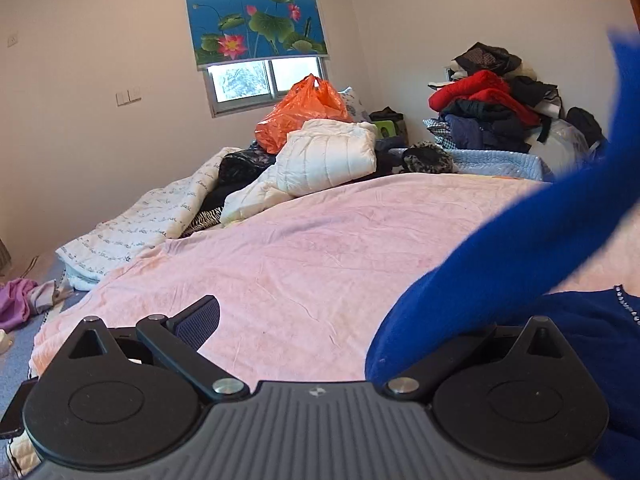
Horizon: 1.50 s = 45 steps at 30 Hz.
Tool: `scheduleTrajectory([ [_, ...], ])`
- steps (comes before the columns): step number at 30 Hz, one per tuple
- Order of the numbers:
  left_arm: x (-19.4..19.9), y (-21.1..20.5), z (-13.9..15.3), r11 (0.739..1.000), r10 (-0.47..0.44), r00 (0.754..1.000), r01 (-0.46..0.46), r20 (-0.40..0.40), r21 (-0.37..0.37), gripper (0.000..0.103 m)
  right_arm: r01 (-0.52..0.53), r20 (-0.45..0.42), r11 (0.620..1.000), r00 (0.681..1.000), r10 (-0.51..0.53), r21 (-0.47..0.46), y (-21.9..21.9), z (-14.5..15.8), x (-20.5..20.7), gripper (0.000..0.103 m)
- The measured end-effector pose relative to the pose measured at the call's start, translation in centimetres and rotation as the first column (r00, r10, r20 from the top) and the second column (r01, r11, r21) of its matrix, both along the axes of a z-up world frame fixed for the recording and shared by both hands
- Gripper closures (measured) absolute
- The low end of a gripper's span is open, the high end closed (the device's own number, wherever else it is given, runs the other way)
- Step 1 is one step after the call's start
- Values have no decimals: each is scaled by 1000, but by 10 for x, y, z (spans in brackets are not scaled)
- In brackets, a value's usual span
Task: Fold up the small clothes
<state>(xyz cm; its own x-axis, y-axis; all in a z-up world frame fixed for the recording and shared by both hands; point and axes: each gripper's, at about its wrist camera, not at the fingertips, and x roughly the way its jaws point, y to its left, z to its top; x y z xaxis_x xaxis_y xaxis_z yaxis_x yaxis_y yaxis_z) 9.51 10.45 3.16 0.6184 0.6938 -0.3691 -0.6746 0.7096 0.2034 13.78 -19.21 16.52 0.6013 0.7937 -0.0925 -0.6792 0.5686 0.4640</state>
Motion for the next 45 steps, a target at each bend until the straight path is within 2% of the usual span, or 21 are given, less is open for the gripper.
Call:
scheduleTrajectory([
  [3,5,-6,-6,999,-46,999,46,-23,2,0,76,-73,997,995,-73,33,-38,-32,9,90],
  [6,4,-26,-22,991,-124,990,128,-71,46,0,120,-170,991,977,-127,-51,-59,-73,14,90],
  [7,4,-34,-30,986,-143,985,151,-98,74,0,125,-217,989,966,-138,-73,-63,-86,16,85],
  [9,3,-42,-42,978,-166,974,182,-152,98,0,105,-312,991,942,-127,-85,-62,-116,17,84],
  [13,-1,-42,-58,979,-167,965,187,-202,84,0,41,-455,999,889,-43,-15,-37,-161,23,56],
  [15,-3,-40,-61,980,-154,965,176,-213,89,0,20,-512,998,859,12,56,-20,-178,29,55],
  [18,-6,-32,-63,984,-132,967,154,-216,87,0,-8,-591,979,797,129,202,5,-199,42,55],
  [19,-7,-29,-63,985,-129,968,149,-216,81,0,-10,-609,975,780,147,223,15,-204,48,55],
  [24,-11,-24,-64,986,-126,968,145,-215,79,0,17,-690,990,719,83,137,60,-217,76,54],
  [25,-11,-25,-66,986,-129,968,148,-215,77,0,13,-696,994,715,69,113,69,-218,79,54],
  [28,-12,-26,-70,986,-134,966,153,-222,69,0,10,-678,1000,735,-17,-15,93,-216,83,55],
  [29,-12,-26,-71,986,-138,964,156,-226,65,0,4,-653,998,756,-41,-57,100,-213,81,61],
  [30,-11,-26,-72,986,-140,963,158,-231,62,0,3,-626,995,777,-64,-98,106,-211,79,70],
  [31,-12,-25,-72,985,-142,963,159,-230,60,0,-6,-603,991,794,-76,-132,108,-208,76,96],
  [34,-10,-23,-68,986,-141,967,157,-212,60,0,9,-543,991,836,-82,-135,104,-198,69,97],
  [37,-1,-23,-59,987,-139,971,152,-196,57,0,69,-464,996,882,-83,-48,79,-172,62,97],
  [39,1,-24,-50,987,-134,978,147,-161,69,0,109,-377,994,920,-104,-7,56,-147,52,98],
  [41,2,-26,-43,984,-145,982,156,-124,82,0,163,-286,986,945,-159,-10,26,-125,38,98],
  [43,4,-30,-38,982,-161,981,170,-104,87,0,212,-234,977,949,-209,-13,-3,-116,20,98],
  [45,6,-36,-39,977,-180,978,190,-102,94,0,253,-237,966,937,-257,-47,-34,-122,7,98],
])
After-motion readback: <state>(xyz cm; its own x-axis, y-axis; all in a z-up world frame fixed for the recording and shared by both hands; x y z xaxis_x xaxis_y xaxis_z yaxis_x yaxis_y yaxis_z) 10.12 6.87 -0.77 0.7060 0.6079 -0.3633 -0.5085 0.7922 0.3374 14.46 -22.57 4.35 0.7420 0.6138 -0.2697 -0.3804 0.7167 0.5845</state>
